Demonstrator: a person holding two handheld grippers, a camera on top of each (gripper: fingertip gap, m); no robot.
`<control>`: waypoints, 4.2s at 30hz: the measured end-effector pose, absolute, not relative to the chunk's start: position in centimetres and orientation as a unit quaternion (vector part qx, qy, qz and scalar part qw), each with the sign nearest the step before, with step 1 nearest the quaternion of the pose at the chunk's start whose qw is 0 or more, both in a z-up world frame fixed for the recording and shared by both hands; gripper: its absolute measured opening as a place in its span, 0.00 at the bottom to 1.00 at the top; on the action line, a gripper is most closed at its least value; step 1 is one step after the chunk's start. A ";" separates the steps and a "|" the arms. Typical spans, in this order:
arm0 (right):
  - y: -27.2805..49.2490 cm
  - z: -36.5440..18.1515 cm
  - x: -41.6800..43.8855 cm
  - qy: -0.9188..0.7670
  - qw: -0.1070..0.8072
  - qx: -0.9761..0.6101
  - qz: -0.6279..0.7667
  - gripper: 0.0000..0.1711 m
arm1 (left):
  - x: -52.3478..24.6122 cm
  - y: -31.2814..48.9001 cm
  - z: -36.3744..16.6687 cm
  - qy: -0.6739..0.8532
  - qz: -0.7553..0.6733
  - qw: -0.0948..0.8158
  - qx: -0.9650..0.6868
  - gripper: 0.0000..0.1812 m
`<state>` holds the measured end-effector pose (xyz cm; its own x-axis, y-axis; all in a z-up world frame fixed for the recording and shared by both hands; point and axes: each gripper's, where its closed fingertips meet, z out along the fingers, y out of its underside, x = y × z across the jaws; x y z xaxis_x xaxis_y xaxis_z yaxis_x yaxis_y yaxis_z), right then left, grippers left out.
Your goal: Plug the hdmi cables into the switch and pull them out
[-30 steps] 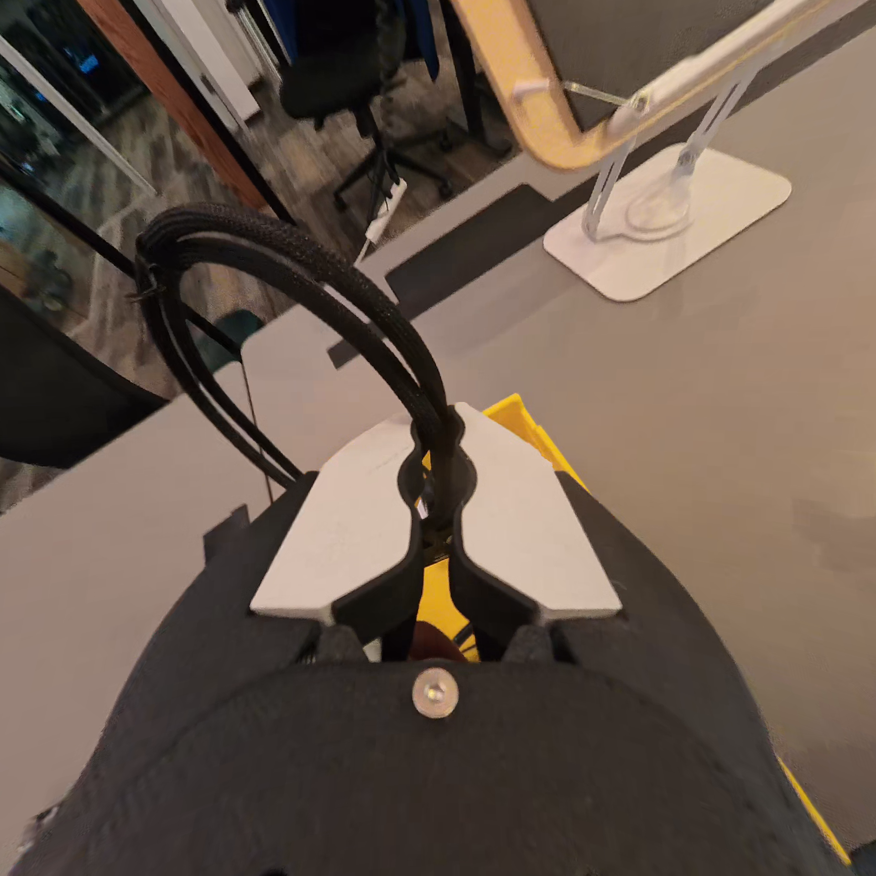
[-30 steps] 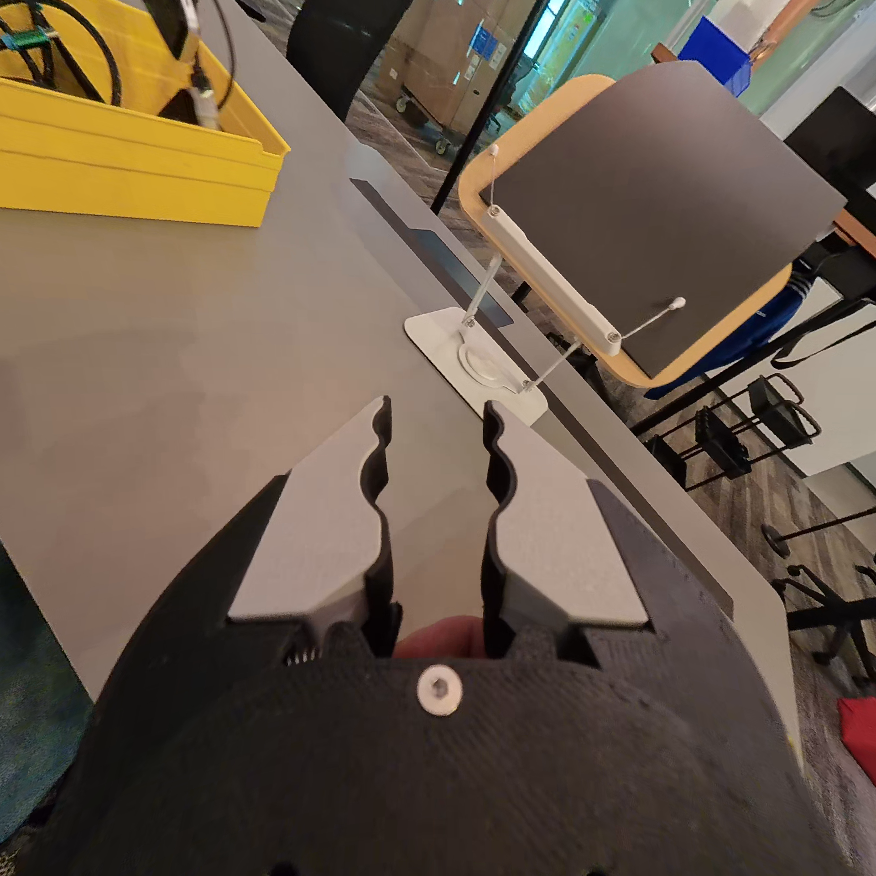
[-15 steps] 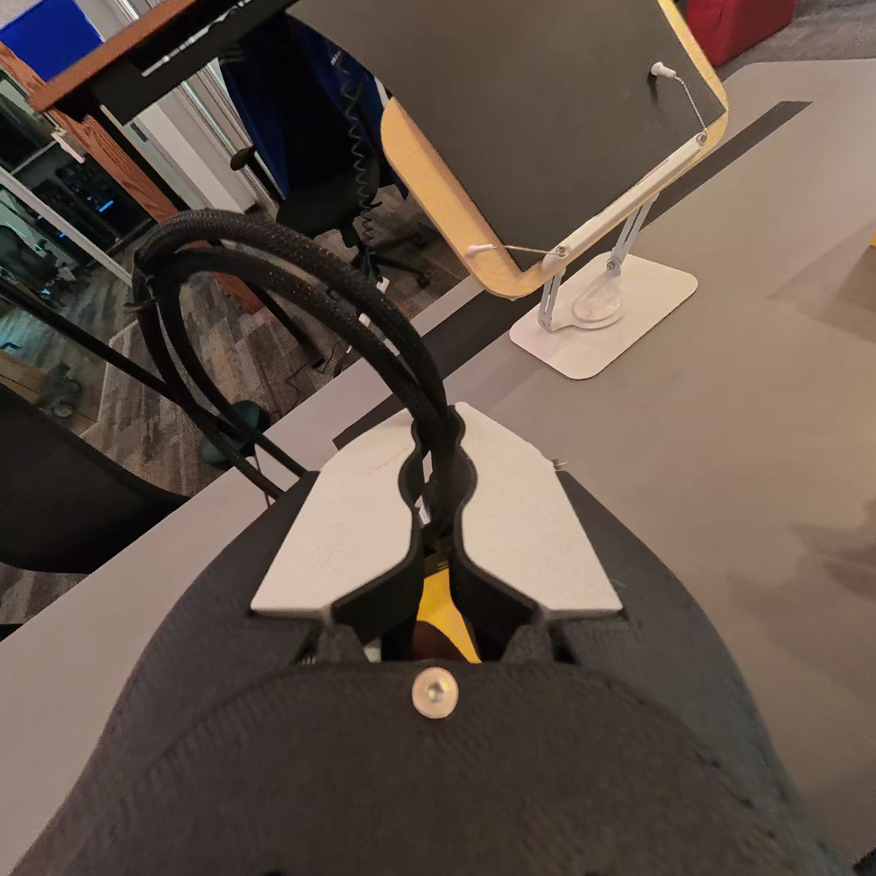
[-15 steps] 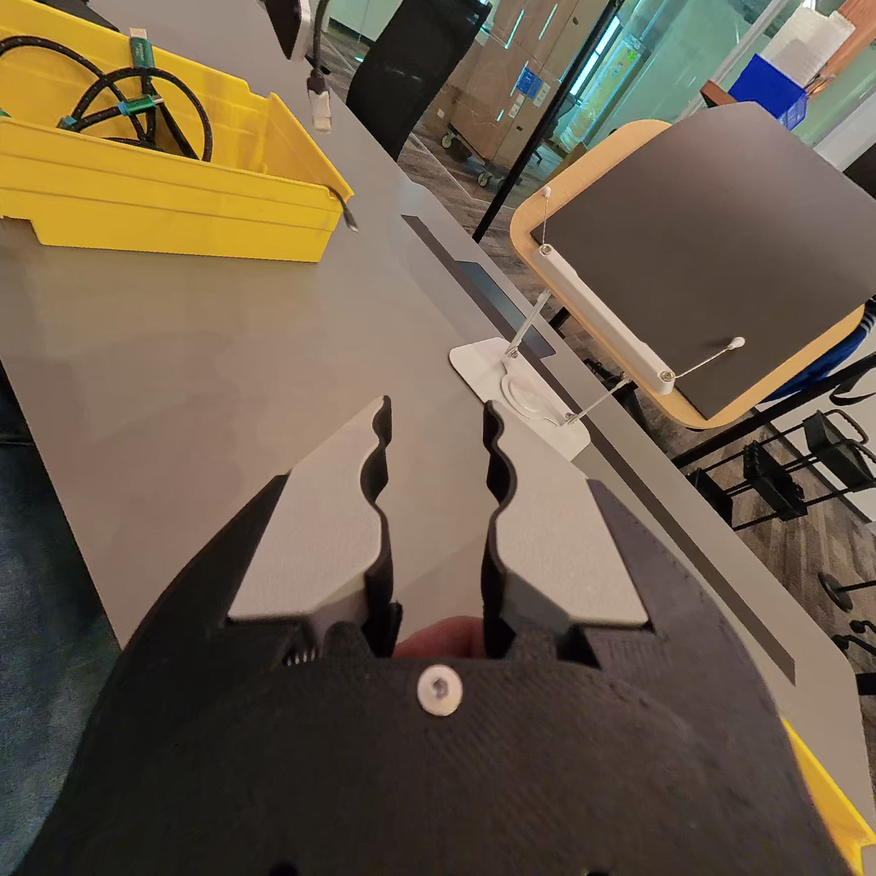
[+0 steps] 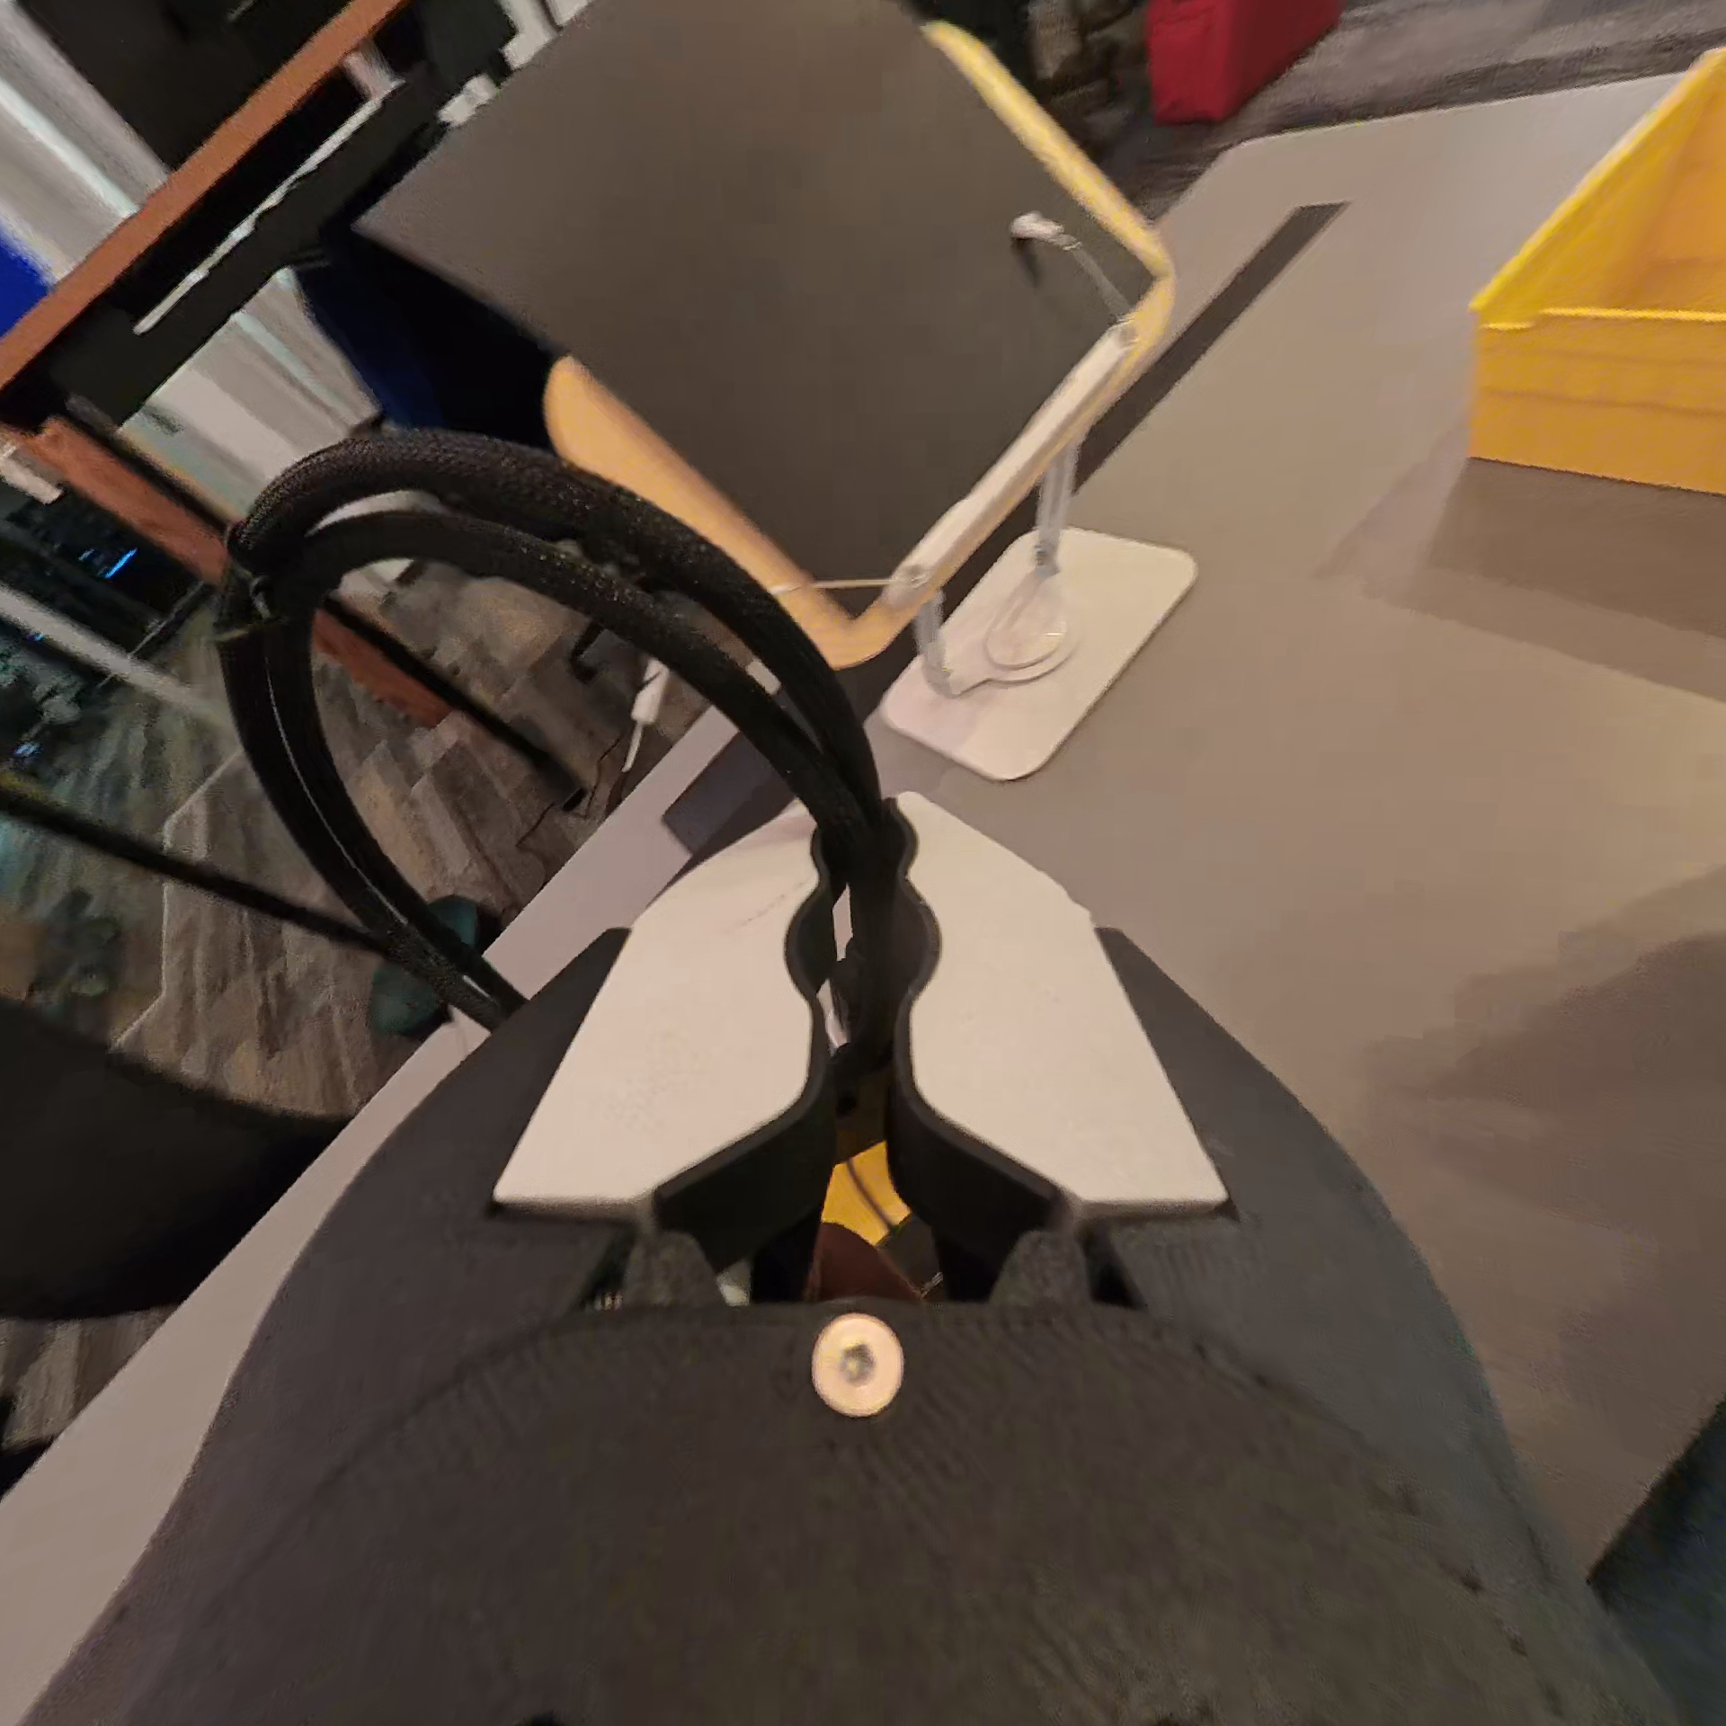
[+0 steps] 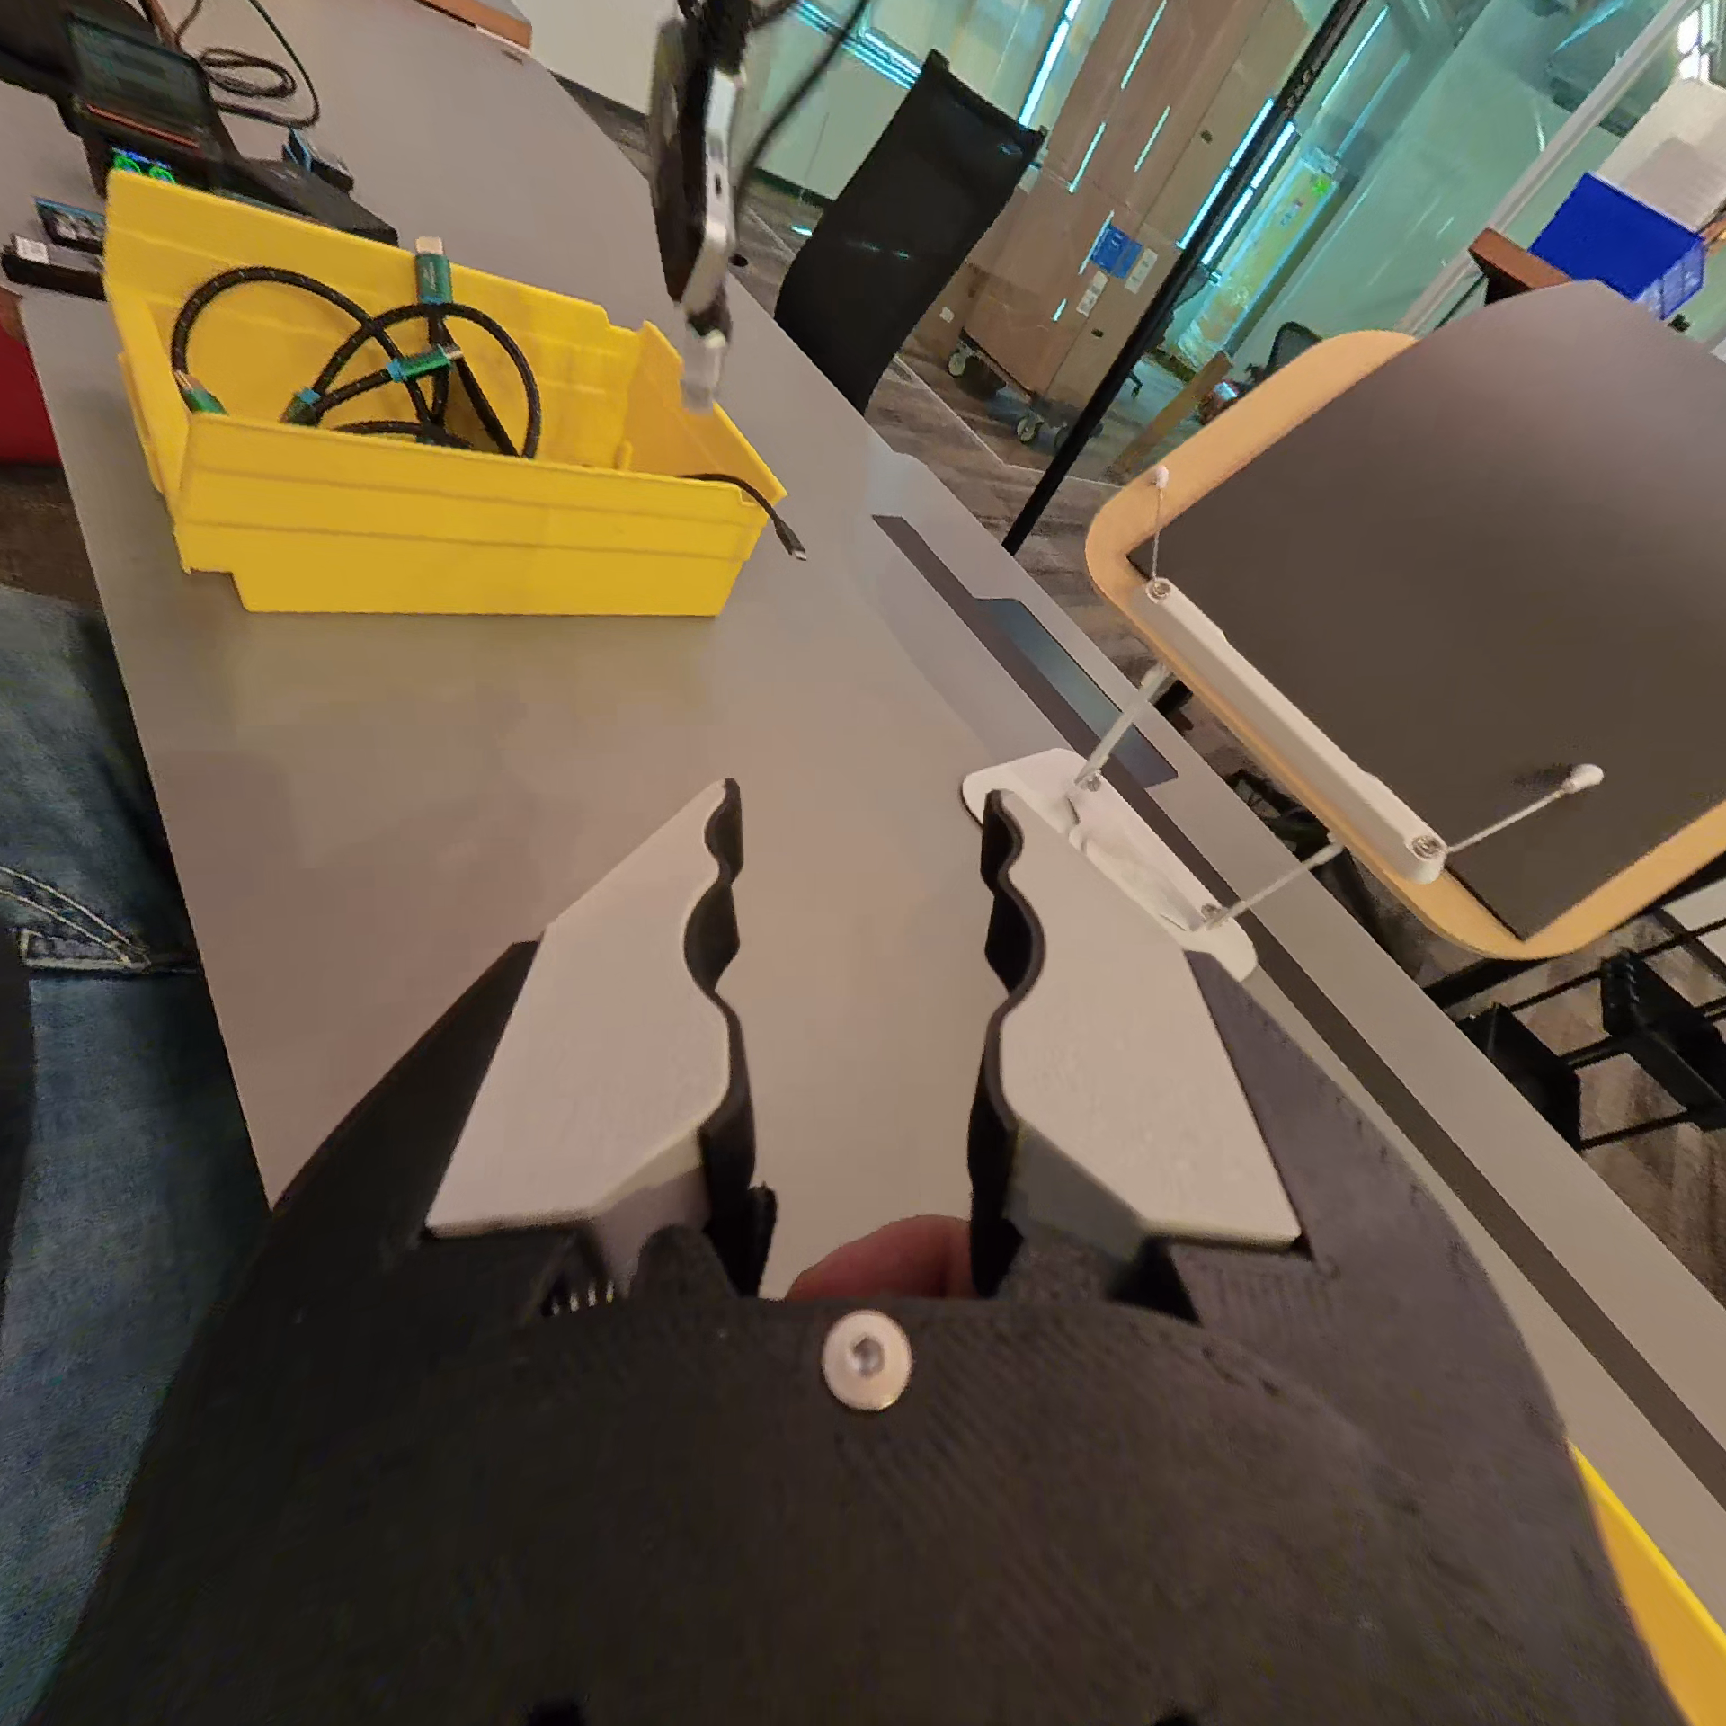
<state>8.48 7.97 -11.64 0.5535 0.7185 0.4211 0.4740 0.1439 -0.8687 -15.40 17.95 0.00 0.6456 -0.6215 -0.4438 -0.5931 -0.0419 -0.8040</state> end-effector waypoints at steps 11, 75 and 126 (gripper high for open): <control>7.5 -13.7 8.5 -0.468 0.572 -0.666 0.099 0.27 | 1.2 12.8 -11.5 0.631 -0.066 0.371 -0.678 0.03; 10.7 -29.6 9.6 -0.495 0.468 -0.729 0.062 0.34 | -33.6 17.7 -21.6 0.429 0.243 0.330 -0.805 0.03; 10.5 -15.6 -4.8 -0.480 0.531 -0.612 0.338 0.30 | -6.2 10.8 1.0 0.431 -0.103 0.723 -0.530 0.03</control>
